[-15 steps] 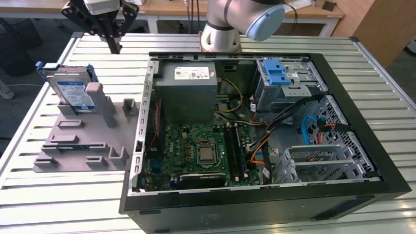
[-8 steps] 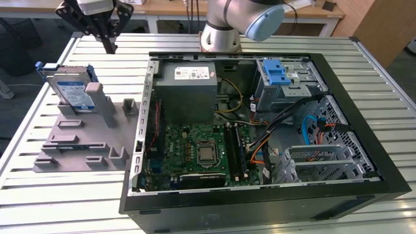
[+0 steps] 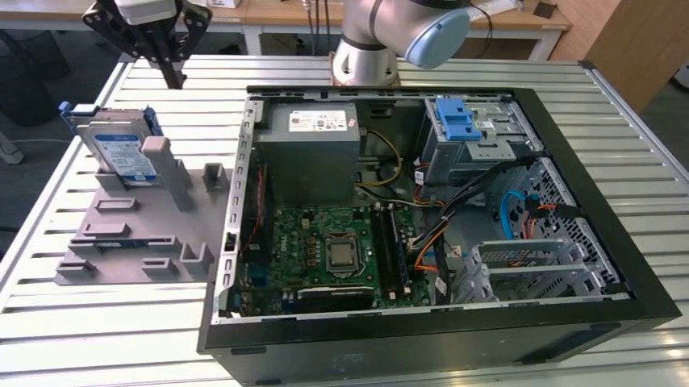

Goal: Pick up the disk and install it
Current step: 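Reach for the disk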

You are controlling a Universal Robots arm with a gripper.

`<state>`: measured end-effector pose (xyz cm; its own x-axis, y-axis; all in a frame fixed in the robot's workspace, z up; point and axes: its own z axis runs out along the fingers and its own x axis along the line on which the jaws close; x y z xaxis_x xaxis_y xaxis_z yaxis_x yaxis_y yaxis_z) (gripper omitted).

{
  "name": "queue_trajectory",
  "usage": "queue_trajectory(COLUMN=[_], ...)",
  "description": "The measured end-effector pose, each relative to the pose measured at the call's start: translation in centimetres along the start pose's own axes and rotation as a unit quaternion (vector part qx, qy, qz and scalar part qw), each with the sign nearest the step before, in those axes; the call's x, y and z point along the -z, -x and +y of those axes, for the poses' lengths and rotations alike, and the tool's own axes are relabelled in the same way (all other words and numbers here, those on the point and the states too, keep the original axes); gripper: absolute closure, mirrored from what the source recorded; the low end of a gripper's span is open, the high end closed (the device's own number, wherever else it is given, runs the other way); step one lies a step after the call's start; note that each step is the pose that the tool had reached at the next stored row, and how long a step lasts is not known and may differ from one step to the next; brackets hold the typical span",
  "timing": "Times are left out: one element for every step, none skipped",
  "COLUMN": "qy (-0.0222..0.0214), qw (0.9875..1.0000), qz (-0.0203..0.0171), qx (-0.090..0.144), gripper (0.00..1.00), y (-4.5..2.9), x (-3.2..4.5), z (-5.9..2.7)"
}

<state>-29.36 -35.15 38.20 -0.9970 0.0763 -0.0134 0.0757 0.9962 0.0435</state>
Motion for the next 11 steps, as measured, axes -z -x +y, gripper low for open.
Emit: queue_trajectory(qy=[0.0, 0.0, 0.0, 0.0, 0.0, 0.0, 0.0, 0.0, 0.0, 0.0, 0.0], qw=[1.0, 1.0, 1.0, 1.0, 1.0, 1.0, 1.0, 1.0, 1.0, 1.0, 1.0], qz=[0.0001, 0.0002, 0.0003, 0.0005, 0.0006, 0.0007, 0.0008, 0.0009, 0.001, 0.0011, 0.0012], qx=[0.0, 0.0, 0.0, 0.0, 0.0, 0.0, 0.0, 0.0, 0.0, 0.0, 0.0], gripper=[0.89, 0.89, 0.89, 0.89, 0.89, 0.89, 0.89, 0.89, 0.89, 0.89, 0.89], y=[-0.12, -0.26, -0.38, -0.5, -0.62, -0.74, -0.86, -0.97, -1.1, -1.24, -1.37], x=[-0.01, -0.03, -0.04, -0.05, -0.06, -0.07, -0.08, -0.1, -0.11, -0.12, -0.14], z=[0.02, 0.04, 0.05, 0.07, 0.09, 0.12, 0.14, 0.15, 0.17, 0.2, 0.22])
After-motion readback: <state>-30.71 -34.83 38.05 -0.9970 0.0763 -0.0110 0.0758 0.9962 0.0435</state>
